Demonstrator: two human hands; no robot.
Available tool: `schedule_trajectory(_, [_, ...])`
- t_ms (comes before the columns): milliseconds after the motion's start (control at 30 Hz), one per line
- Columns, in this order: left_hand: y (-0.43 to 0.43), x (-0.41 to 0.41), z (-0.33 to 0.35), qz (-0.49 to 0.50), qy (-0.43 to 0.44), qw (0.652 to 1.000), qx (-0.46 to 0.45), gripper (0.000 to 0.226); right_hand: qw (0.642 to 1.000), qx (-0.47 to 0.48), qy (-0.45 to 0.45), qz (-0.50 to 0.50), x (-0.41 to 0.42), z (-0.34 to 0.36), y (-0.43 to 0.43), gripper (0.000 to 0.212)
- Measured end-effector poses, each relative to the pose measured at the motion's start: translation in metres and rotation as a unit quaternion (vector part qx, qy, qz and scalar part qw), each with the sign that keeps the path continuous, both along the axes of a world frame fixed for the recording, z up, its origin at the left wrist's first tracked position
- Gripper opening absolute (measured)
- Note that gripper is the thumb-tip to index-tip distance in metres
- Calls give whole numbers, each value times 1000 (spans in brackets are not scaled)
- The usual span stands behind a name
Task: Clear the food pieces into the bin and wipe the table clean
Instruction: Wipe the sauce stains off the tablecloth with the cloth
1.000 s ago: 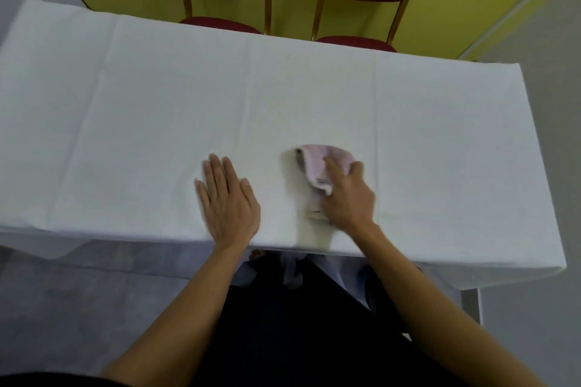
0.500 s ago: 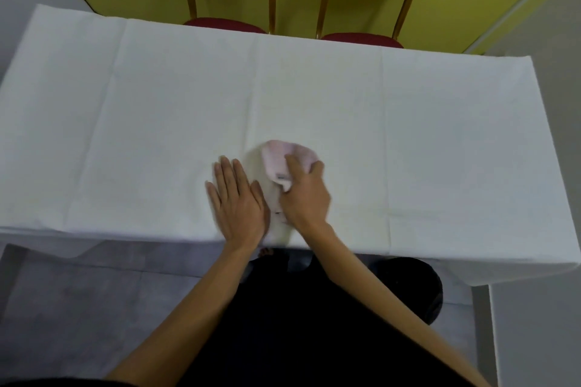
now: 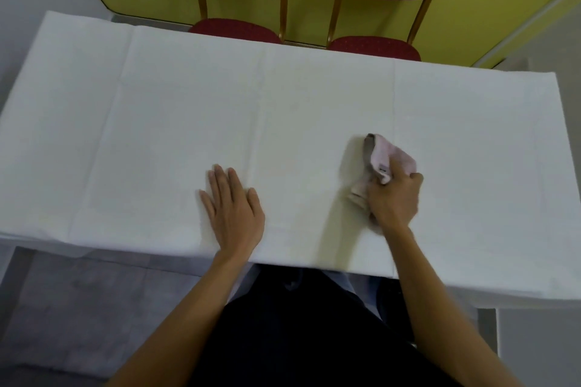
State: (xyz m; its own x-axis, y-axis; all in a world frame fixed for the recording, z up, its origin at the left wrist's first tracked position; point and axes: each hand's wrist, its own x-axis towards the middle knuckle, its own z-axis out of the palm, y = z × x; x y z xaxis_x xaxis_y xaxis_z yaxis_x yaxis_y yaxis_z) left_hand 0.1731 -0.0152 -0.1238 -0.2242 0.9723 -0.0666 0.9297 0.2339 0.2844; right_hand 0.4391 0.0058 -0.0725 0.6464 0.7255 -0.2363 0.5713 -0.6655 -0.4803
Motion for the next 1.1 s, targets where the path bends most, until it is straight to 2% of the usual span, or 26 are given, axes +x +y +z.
schedule_trajectory(100, [44, 13, 5, -33, -17, 998, 43, 59, 997, -1, 49, 59, -48, 0, 18, 57])
schedule_trajectory(200, [85, 30, -2, -72, -24, 996, 50, 53, 979, -9, 75, 189, -94, 1, 34, 55])
schedule_trajectory(333, [92, 34, -14, -61, 19, 997, 35, 54, 970, -9, 47, 237, -72, -1, 41, 57])
schedule_trajectory(400, [90, 35, -13, -68, 35, 996, 39, 55, 977, -18, 19, 213, -33, -2, 42, 59])
schedule_trajectory(567, [90, 37, -10, -67, 45, 996, 31, 55, 998, -29, -36, 46, 58, 4, 64, 53])
schedule_trajectory(700, [90, 37, -10, -61, 43, 997, 28, 55, 1000, -8, 6, -10, 36, -1, 89, 55])
schedule_trajectory(767, [90, 38, -9, -58, 41, 997, 27, 55, 999, -6, 29, 23, -3, -3, 100, 56])
schedule_trajectory(933, [91, 39, -10, -50, 41, 997, 31, 55, 973, -32, 64, 219, -93, 3, 116, 56])
schedule_trajectory(1033, [92, 39, -10, -53, 38, 997, 37, 55, 953, -38, 32, 300, -89, 3, 119, 59])
schedule_trajectory(1100, [91, 37, -11, -57, 41, 997, 39, 55, 953, -46, 23, 300, -60, 3, 124, 58])
